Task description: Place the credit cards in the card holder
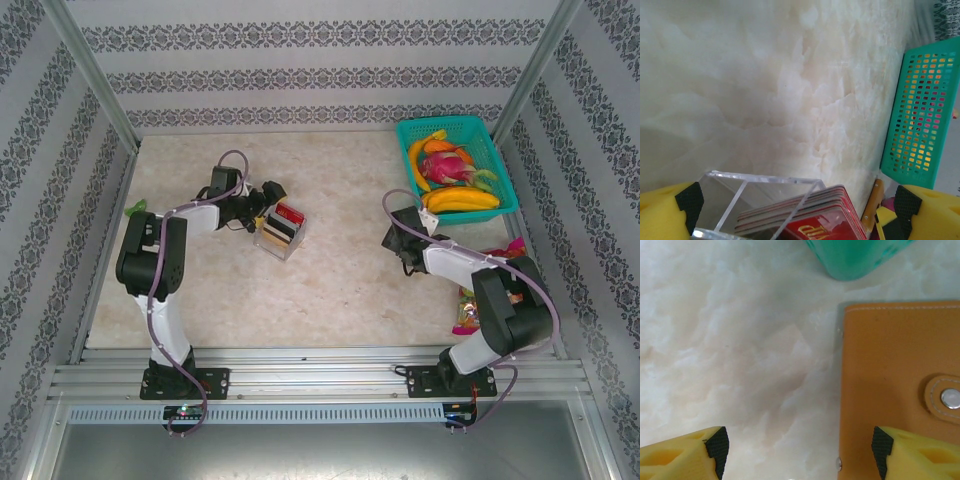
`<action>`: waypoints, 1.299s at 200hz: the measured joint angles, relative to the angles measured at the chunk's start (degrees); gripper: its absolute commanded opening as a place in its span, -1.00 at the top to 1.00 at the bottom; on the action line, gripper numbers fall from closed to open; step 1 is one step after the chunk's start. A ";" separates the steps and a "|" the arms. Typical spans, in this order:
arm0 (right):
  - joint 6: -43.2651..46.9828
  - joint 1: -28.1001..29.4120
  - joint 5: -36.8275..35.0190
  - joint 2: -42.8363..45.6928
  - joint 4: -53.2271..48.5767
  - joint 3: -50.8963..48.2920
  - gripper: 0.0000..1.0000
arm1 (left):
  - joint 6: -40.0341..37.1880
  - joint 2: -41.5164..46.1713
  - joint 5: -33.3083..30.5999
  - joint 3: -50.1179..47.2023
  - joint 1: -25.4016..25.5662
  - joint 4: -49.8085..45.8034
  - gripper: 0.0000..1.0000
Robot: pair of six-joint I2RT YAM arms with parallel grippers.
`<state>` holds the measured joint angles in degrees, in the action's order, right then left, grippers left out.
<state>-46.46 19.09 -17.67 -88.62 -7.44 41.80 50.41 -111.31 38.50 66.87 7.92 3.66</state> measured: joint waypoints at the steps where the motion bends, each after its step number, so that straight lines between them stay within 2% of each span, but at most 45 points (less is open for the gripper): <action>1: -0.26 0.15 -0.26 -0.04 -0.20 0.00 -0.55 | -0.11 0.09 -0.07 0.00 0.00 -0.11 -1.00; 38: -2.75 3.96 -2.73 -0.04 -4.35 -0.07 -0.54 | -3.10 5.22 -3.06 -1.64 0.00 -3.06 -1.00; 72: -3.19 4.37 -2.19 -0.04 -6.29 0.59 -0.50 | -4.79 8.74 -5.44 -3.10 0.00 -4.70 -0.99; 89: -3.43 6.49 -0.83 -0.13 -6.56 0.83 -0.48 | -5.44 10.91 -6.97 -4.15 0.00 -6.16 -1.00; 137: -6.67 20.50 5.66 -1.33 -4.02 2.43 -0.42 | -8.02 21.22 -10.51 -7.72 0.00 -9.97 -0.99; 154: -7.45 26.67 10.16 -1.38 -2.99 3.30 -0.41 | -8.15 24.50 -10.40 -10.60 0.00 -10.10 -1.00; 179: -7.15 31.36 17.22 -1.05 -2.40 5.29 -0.46 | -8.11 29.51 -10.27 -17.16 0.02 -10.80 -1.00; 197: -6.05 31.23 18.93 2.19 -3.56 5.46 -0.41 | -8.15 32.72 -10.32 -20.52 0.61 -11.96 -0.97; 218: -4.52 27.28 18.10 9.51 -7.17 5.46 -0.31 | -8.55 35.98 -10.47 -21.88 3.67 -13.53 -0.82; 237: -2.38 20.59 17.68 14.14 -8.74 5.44 -0.10 | -8.44 37.27 -10.93 -22.25 9.03 -13.44 -0.66; 260: 0.46 15.13 20.79 12.68 -9.20 5.38 0.13 | -6.91 36.06 -11.10 -23.34 16.55 -11.91 -0.59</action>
<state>-46.00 34.22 3.11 -75.94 -16.64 47.18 43.51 -75.24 27.40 43.53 24.47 -8.25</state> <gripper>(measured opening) 0.488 0.801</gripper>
